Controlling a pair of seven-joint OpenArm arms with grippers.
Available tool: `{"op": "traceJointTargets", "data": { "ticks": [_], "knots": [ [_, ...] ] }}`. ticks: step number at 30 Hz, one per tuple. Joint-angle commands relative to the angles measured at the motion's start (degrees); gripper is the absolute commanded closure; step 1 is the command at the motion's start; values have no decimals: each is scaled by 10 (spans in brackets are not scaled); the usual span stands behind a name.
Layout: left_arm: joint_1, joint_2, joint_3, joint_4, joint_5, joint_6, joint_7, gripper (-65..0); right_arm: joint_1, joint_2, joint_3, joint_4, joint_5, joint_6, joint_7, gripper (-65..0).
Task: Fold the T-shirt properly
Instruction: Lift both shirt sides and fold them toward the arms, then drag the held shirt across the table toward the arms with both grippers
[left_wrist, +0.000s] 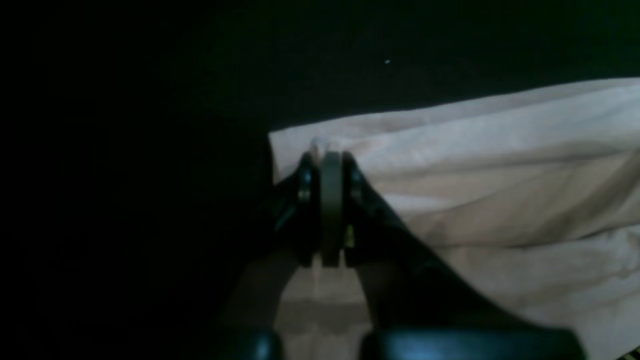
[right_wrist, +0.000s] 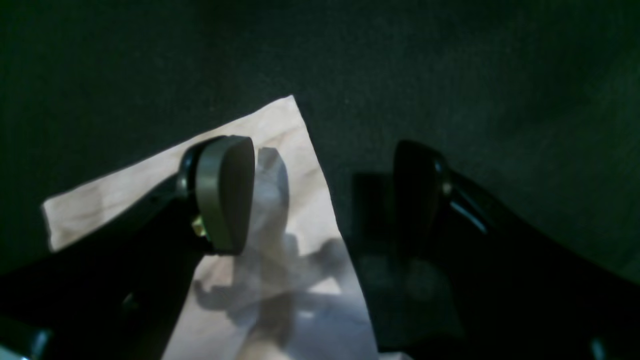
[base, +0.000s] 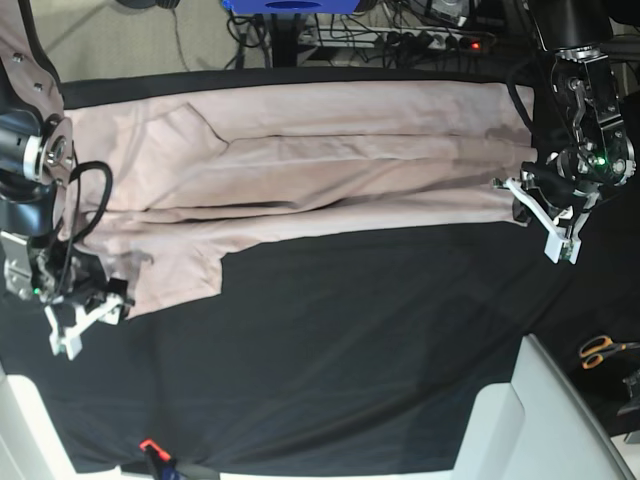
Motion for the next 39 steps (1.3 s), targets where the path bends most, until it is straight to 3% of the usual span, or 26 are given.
{"op": "traceJointTargets", "data": {
  "ticks": [1, 15, 18, 22, 26, 39],
  "knots": [
    [-5, -9, -4, 11, -5, 3, -8, 0, 13, 7, -1, -1, 1, 2, 11, -411],
    [-5, -9, -4, 9, -5, 3, -8, 0, 12, -19, -1, -13, 1, 2, 13, -396],
    [-6, -9, -4, 9, -5, 3, -8, 0, 12, -21, -1, -12, 1, 2, 13, -285],
    [-9, -9, -1, 8, -5, 3, -8, 0, 13, -19, -1, -8, 1, -1, 16, -12],
    [-11, -9, 0, 8, -5, 3, -8, 0, 11, -21, -1, 35, 1, 2, 10, -2],
    [-55, -13, 1, 8, 0, 3, -7, 0, -62, -34, -1, 391, 1, 2, -258, 0]
  ]
}}
